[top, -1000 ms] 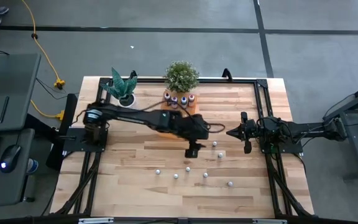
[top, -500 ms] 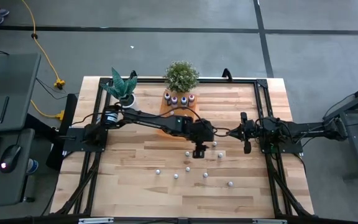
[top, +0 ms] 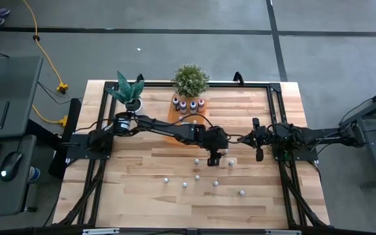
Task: Pick & Place food coloring
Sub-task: Put the small violet food coloring bottle into the orange bin
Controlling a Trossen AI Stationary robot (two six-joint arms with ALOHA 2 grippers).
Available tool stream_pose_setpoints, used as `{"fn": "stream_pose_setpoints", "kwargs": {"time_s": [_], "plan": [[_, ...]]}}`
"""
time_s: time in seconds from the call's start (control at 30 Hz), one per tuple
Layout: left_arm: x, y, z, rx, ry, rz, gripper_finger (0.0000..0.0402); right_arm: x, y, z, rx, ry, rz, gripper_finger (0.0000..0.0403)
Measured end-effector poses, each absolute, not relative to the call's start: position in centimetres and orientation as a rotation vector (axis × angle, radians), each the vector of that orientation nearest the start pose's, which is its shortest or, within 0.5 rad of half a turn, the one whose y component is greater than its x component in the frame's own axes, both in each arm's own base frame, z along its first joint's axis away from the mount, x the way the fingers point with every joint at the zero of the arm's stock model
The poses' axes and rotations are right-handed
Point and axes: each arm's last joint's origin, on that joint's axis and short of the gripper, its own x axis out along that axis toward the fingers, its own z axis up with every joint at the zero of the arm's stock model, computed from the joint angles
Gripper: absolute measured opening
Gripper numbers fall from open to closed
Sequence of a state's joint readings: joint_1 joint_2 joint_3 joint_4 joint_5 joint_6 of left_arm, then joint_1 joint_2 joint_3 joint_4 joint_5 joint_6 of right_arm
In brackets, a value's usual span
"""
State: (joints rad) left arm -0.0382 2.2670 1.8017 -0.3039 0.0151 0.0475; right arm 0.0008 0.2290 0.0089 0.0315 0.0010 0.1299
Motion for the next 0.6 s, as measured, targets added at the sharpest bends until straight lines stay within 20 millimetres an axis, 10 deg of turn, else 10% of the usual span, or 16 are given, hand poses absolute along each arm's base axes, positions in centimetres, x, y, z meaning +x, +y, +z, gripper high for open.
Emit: {"fn": "stream_pose_setpoints", "kwargs": {"time_s": [0.6], "plan": [[51.4,-1.1,15.9,0.029,0.740,-0.077,0.0227,11.0,0.0,15.0,0.129,0.188,-0.012,0.0000]]}}
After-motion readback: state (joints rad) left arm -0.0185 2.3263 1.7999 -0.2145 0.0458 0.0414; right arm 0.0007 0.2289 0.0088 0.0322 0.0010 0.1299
